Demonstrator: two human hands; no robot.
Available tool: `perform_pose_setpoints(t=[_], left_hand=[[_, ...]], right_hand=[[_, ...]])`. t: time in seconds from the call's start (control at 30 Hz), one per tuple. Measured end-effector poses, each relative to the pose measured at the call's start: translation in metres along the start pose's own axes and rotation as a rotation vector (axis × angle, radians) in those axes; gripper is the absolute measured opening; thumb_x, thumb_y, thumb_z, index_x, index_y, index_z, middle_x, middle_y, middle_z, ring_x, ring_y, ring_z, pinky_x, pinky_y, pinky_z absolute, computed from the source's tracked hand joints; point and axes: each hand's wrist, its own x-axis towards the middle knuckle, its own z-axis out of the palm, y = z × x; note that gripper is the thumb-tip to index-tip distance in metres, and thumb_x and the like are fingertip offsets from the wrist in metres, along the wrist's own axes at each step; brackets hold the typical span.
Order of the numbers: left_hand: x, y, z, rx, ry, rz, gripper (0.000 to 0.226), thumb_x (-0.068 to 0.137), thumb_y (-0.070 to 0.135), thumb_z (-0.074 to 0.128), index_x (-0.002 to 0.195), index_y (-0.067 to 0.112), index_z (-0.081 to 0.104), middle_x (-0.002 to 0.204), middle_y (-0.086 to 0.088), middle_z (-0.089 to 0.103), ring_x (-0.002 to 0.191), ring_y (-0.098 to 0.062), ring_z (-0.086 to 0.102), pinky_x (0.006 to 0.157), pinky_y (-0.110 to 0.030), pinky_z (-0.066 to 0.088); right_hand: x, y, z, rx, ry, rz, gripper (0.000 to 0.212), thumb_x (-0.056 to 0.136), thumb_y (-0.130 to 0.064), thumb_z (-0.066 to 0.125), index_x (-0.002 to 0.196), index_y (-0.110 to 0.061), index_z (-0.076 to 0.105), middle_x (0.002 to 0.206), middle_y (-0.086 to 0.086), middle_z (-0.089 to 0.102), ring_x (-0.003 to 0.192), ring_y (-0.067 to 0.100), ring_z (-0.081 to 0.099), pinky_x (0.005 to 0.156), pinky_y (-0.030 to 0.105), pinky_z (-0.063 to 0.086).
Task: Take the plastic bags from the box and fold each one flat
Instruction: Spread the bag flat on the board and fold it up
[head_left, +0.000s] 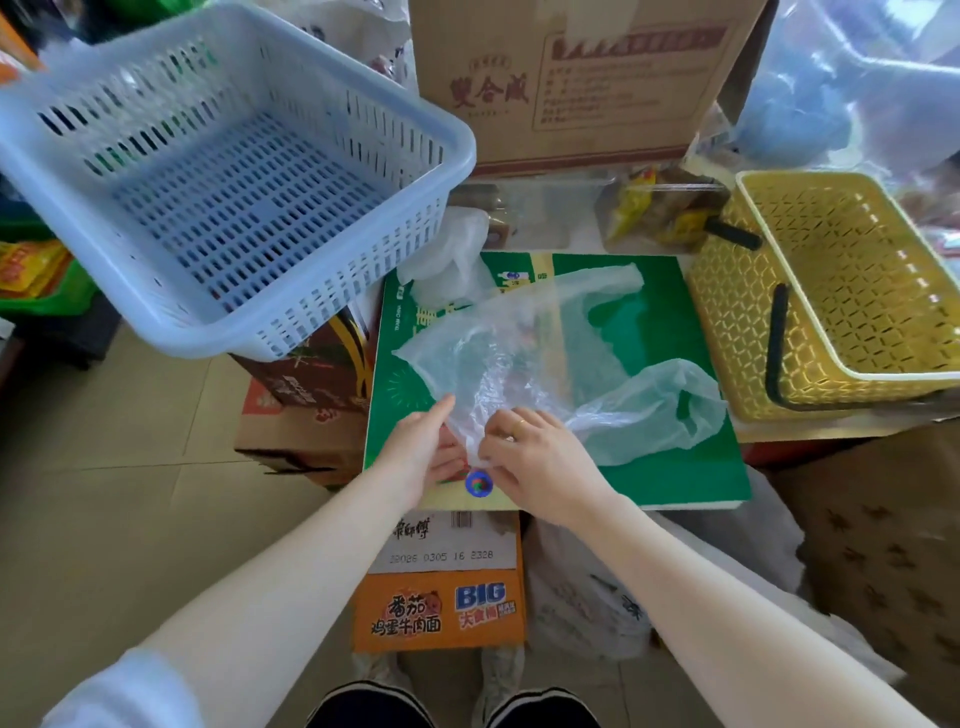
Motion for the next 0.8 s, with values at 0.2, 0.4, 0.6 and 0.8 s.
perform_pose_setpoints(t=[0.2,0.4,0.6,0.8], left_hand=[[0.032,0.018,-0.002,0.411,0.079,0.116,0.032,0.095,0.027,0.046,0.113,0.004,0.059,0.105,-0.009,0.061,0.093,-0.026,0.058,0.088,-0.035,0.047],[0.039,0.036,-0.012,0.350,0.229,0.273,0.026,0.098,0.021,0.039,0.090,0.009,0.060,0.084,-0.009,0.051,0.083,-0.023,0.048,0.069,-0.030,0.038],[0.022,0.010,-0.041,0.282,0.044,0.001,0.041,0.093,0.053,0.037,0.116,0.020,0.045,0.111,-0.009,0.059,0.100,-0.031,0.060,0.090,-0.044,0.049],[0.012,-0.019,-0.037,0.522,0.072,0.073,0.064,0.078,0.032,0.070,0.130,0.017,0.035,0.121,-0.004,0.052,0.100,-0.022,0.055,0.074,-0.032,0.046]], right_hand=[[-0.004,0.001,0.001,0.075,-0.141,0.087,0.004,0.070,-0.014,0.069,0.073,-0.014,0.072,0.077,0.004,0.063,0.063,0.025,0.060,0.055,0.029,0.048],[0.013,-0.027,0.003,0.281,-0.222,0.225,0.035,0.088,0.002,0.052,0.121,-0.007,0.060,0.114,0.015,0.058,0.085,0.038,0.062,0.068,0.043,0.053],[0.012,-0.003,-0.014,0.195,-0.305,0.342,0.072,0.087,-0.044,0.058,0.147,-0.025,0.024,0.146,0.001,0.040,0.129,0.023,0.041,0.103,0.035,0.033],[-0.014,0.025,-0.009,0.042,-0.482,0.310,0.062,0.080,-0.051,0.063,0.135,-0.027,0.045,0.136,-0.005,0.049,0.127,0.019,0.041,0.104,0.032,0.025]])
